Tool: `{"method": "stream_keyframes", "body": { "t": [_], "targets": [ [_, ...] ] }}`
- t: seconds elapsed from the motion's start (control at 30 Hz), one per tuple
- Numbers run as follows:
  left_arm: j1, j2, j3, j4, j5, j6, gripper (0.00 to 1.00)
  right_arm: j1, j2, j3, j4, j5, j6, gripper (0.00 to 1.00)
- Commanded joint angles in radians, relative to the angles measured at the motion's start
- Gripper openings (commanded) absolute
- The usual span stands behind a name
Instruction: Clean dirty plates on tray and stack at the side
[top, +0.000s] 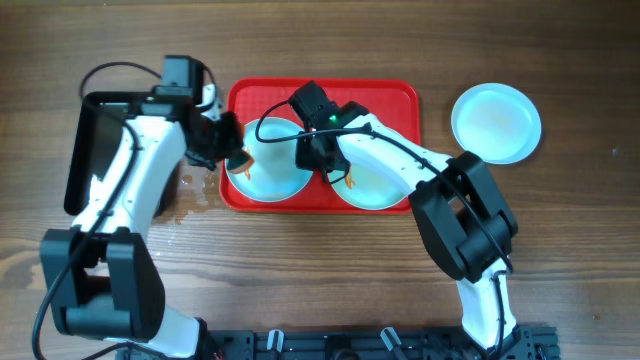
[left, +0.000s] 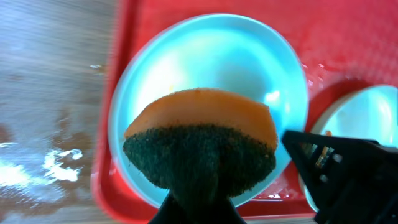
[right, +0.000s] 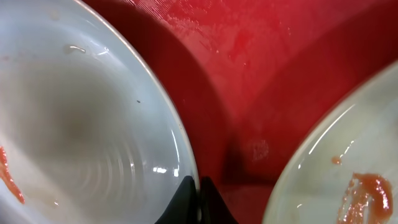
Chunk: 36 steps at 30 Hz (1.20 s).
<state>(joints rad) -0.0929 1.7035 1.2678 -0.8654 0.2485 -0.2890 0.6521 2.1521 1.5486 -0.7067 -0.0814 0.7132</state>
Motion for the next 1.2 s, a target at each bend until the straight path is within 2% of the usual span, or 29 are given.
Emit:
{"method": "stream_keyframes", "body": {
  "t": [0.0,0.17,0.3,0.53,0.67,0.83,0.93,1.03,1.17],
  "targets": [
    [-0.064,-0.012,-0.025,0.06,-0.008,0.025,0.04,-0.002,0.0,-0.024,0.0,0.041,-0.032,0.04],
    [-0.088,0.042,-0.071,0.105,-0.043,0.019,0.04,-0.005,0.0,-0.024,0.007,0.014,-0.029,0.04],
    [-0.107,0.115,-0.073,0.154,0.063,0.019,0.04,-0.005,0.0,-0.024,0.014,0.014,-0.025,0.04],
    [-0.163,0.222,-0.073,0.216,0.052,-0.007,0.04,-0.008,0.0,-0.024,0.025,0.015,-0.006,0.04],
    [-0.162,0.244,-0.074,0.204,-0.139,-0.007,0.04,-0.008,0.0,-0.024,0.024,0.015,-0.008,0.04],
    [-0.161,0.304,-0.074,0.2,-0.231,-0.006,0.04,-0.008,0.0,-0.024,0.024,0.015,-0.016,0.04],
    [-0.159,0.314,-0.074,0.166,-0.439,-0.008,0.04,-0.008,0.0,-0.024,0.024,0.019,-0.018,0.04],
    [-0.138,0.314,-0.074,0.128,-0.675,-0.061,0.04,-0.008,0.0,-0.024,0.024,0.023,-0.018,0.04],
    [-0.126,0.305,-0.061,0.126,-0.702,-0.063,0.04,-0.008,0.0,-0.024,0.025,0.023,-0.018,0.04]
  ]
}}
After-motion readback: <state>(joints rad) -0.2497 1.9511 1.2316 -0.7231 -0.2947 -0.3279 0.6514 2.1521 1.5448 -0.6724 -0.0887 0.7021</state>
